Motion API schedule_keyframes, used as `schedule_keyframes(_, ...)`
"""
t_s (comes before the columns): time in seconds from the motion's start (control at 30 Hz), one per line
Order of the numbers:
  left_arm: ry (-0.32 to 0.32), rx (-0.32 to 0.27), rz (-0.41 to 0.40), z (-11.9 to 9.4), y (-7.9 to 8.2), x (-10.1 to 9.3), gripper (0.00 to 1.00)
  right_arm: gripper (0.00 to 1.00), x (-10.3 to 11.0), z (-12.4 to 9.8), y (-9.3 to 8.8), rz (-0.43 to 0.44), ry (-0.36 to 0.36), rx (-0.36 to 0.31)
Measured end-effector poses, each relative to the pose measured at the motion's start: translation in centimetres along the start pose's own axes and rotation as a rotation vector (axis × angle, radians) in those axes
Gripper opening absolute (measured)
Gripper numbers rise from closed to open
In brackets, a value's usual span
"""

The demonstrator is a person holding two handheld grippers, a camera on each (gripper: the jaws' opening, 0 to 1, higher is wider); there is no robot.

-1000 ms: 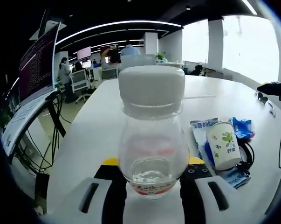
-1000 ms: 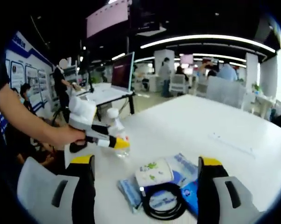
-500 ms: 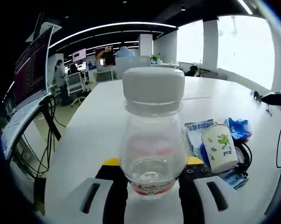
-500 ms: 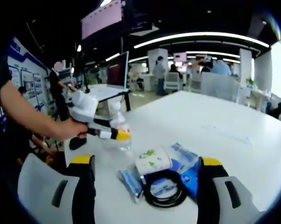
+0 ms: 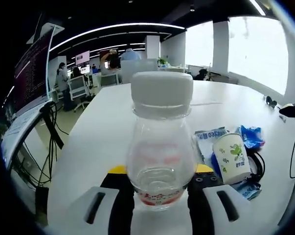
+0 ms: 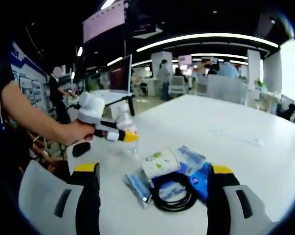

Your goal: Arrange the tabletop items into an orderly group along one side of the table until the central work area is clear of visible clutter.

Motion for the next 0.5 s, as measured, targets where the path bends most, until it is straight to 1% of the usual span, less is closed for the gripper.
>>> schedule_keyframes(0.17,0.008,-0.010,-0.006,0.4,0.8,0.5,0.41,0.89,0.2,-0.1,-0.5,0.014,-0.002,0.007)
schedule_keyframes(0.5,0.005,-0.020,0.005,1.6,2.4,0.6,0.41,0.91,0.2,-0.4,-0.8,0.039,-0.018,-0.006)
Point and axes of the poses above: the point that each gripper's makers call its tool centre point, and the gripper's own axes: z roughly forward along the fingers, x roughly to its left, y roughly out of its top, the point moved 6 cm from there along -z, roughly backward along the fingers, and after that the axes turned 12 degrees about -z, right-handed, at the moved point
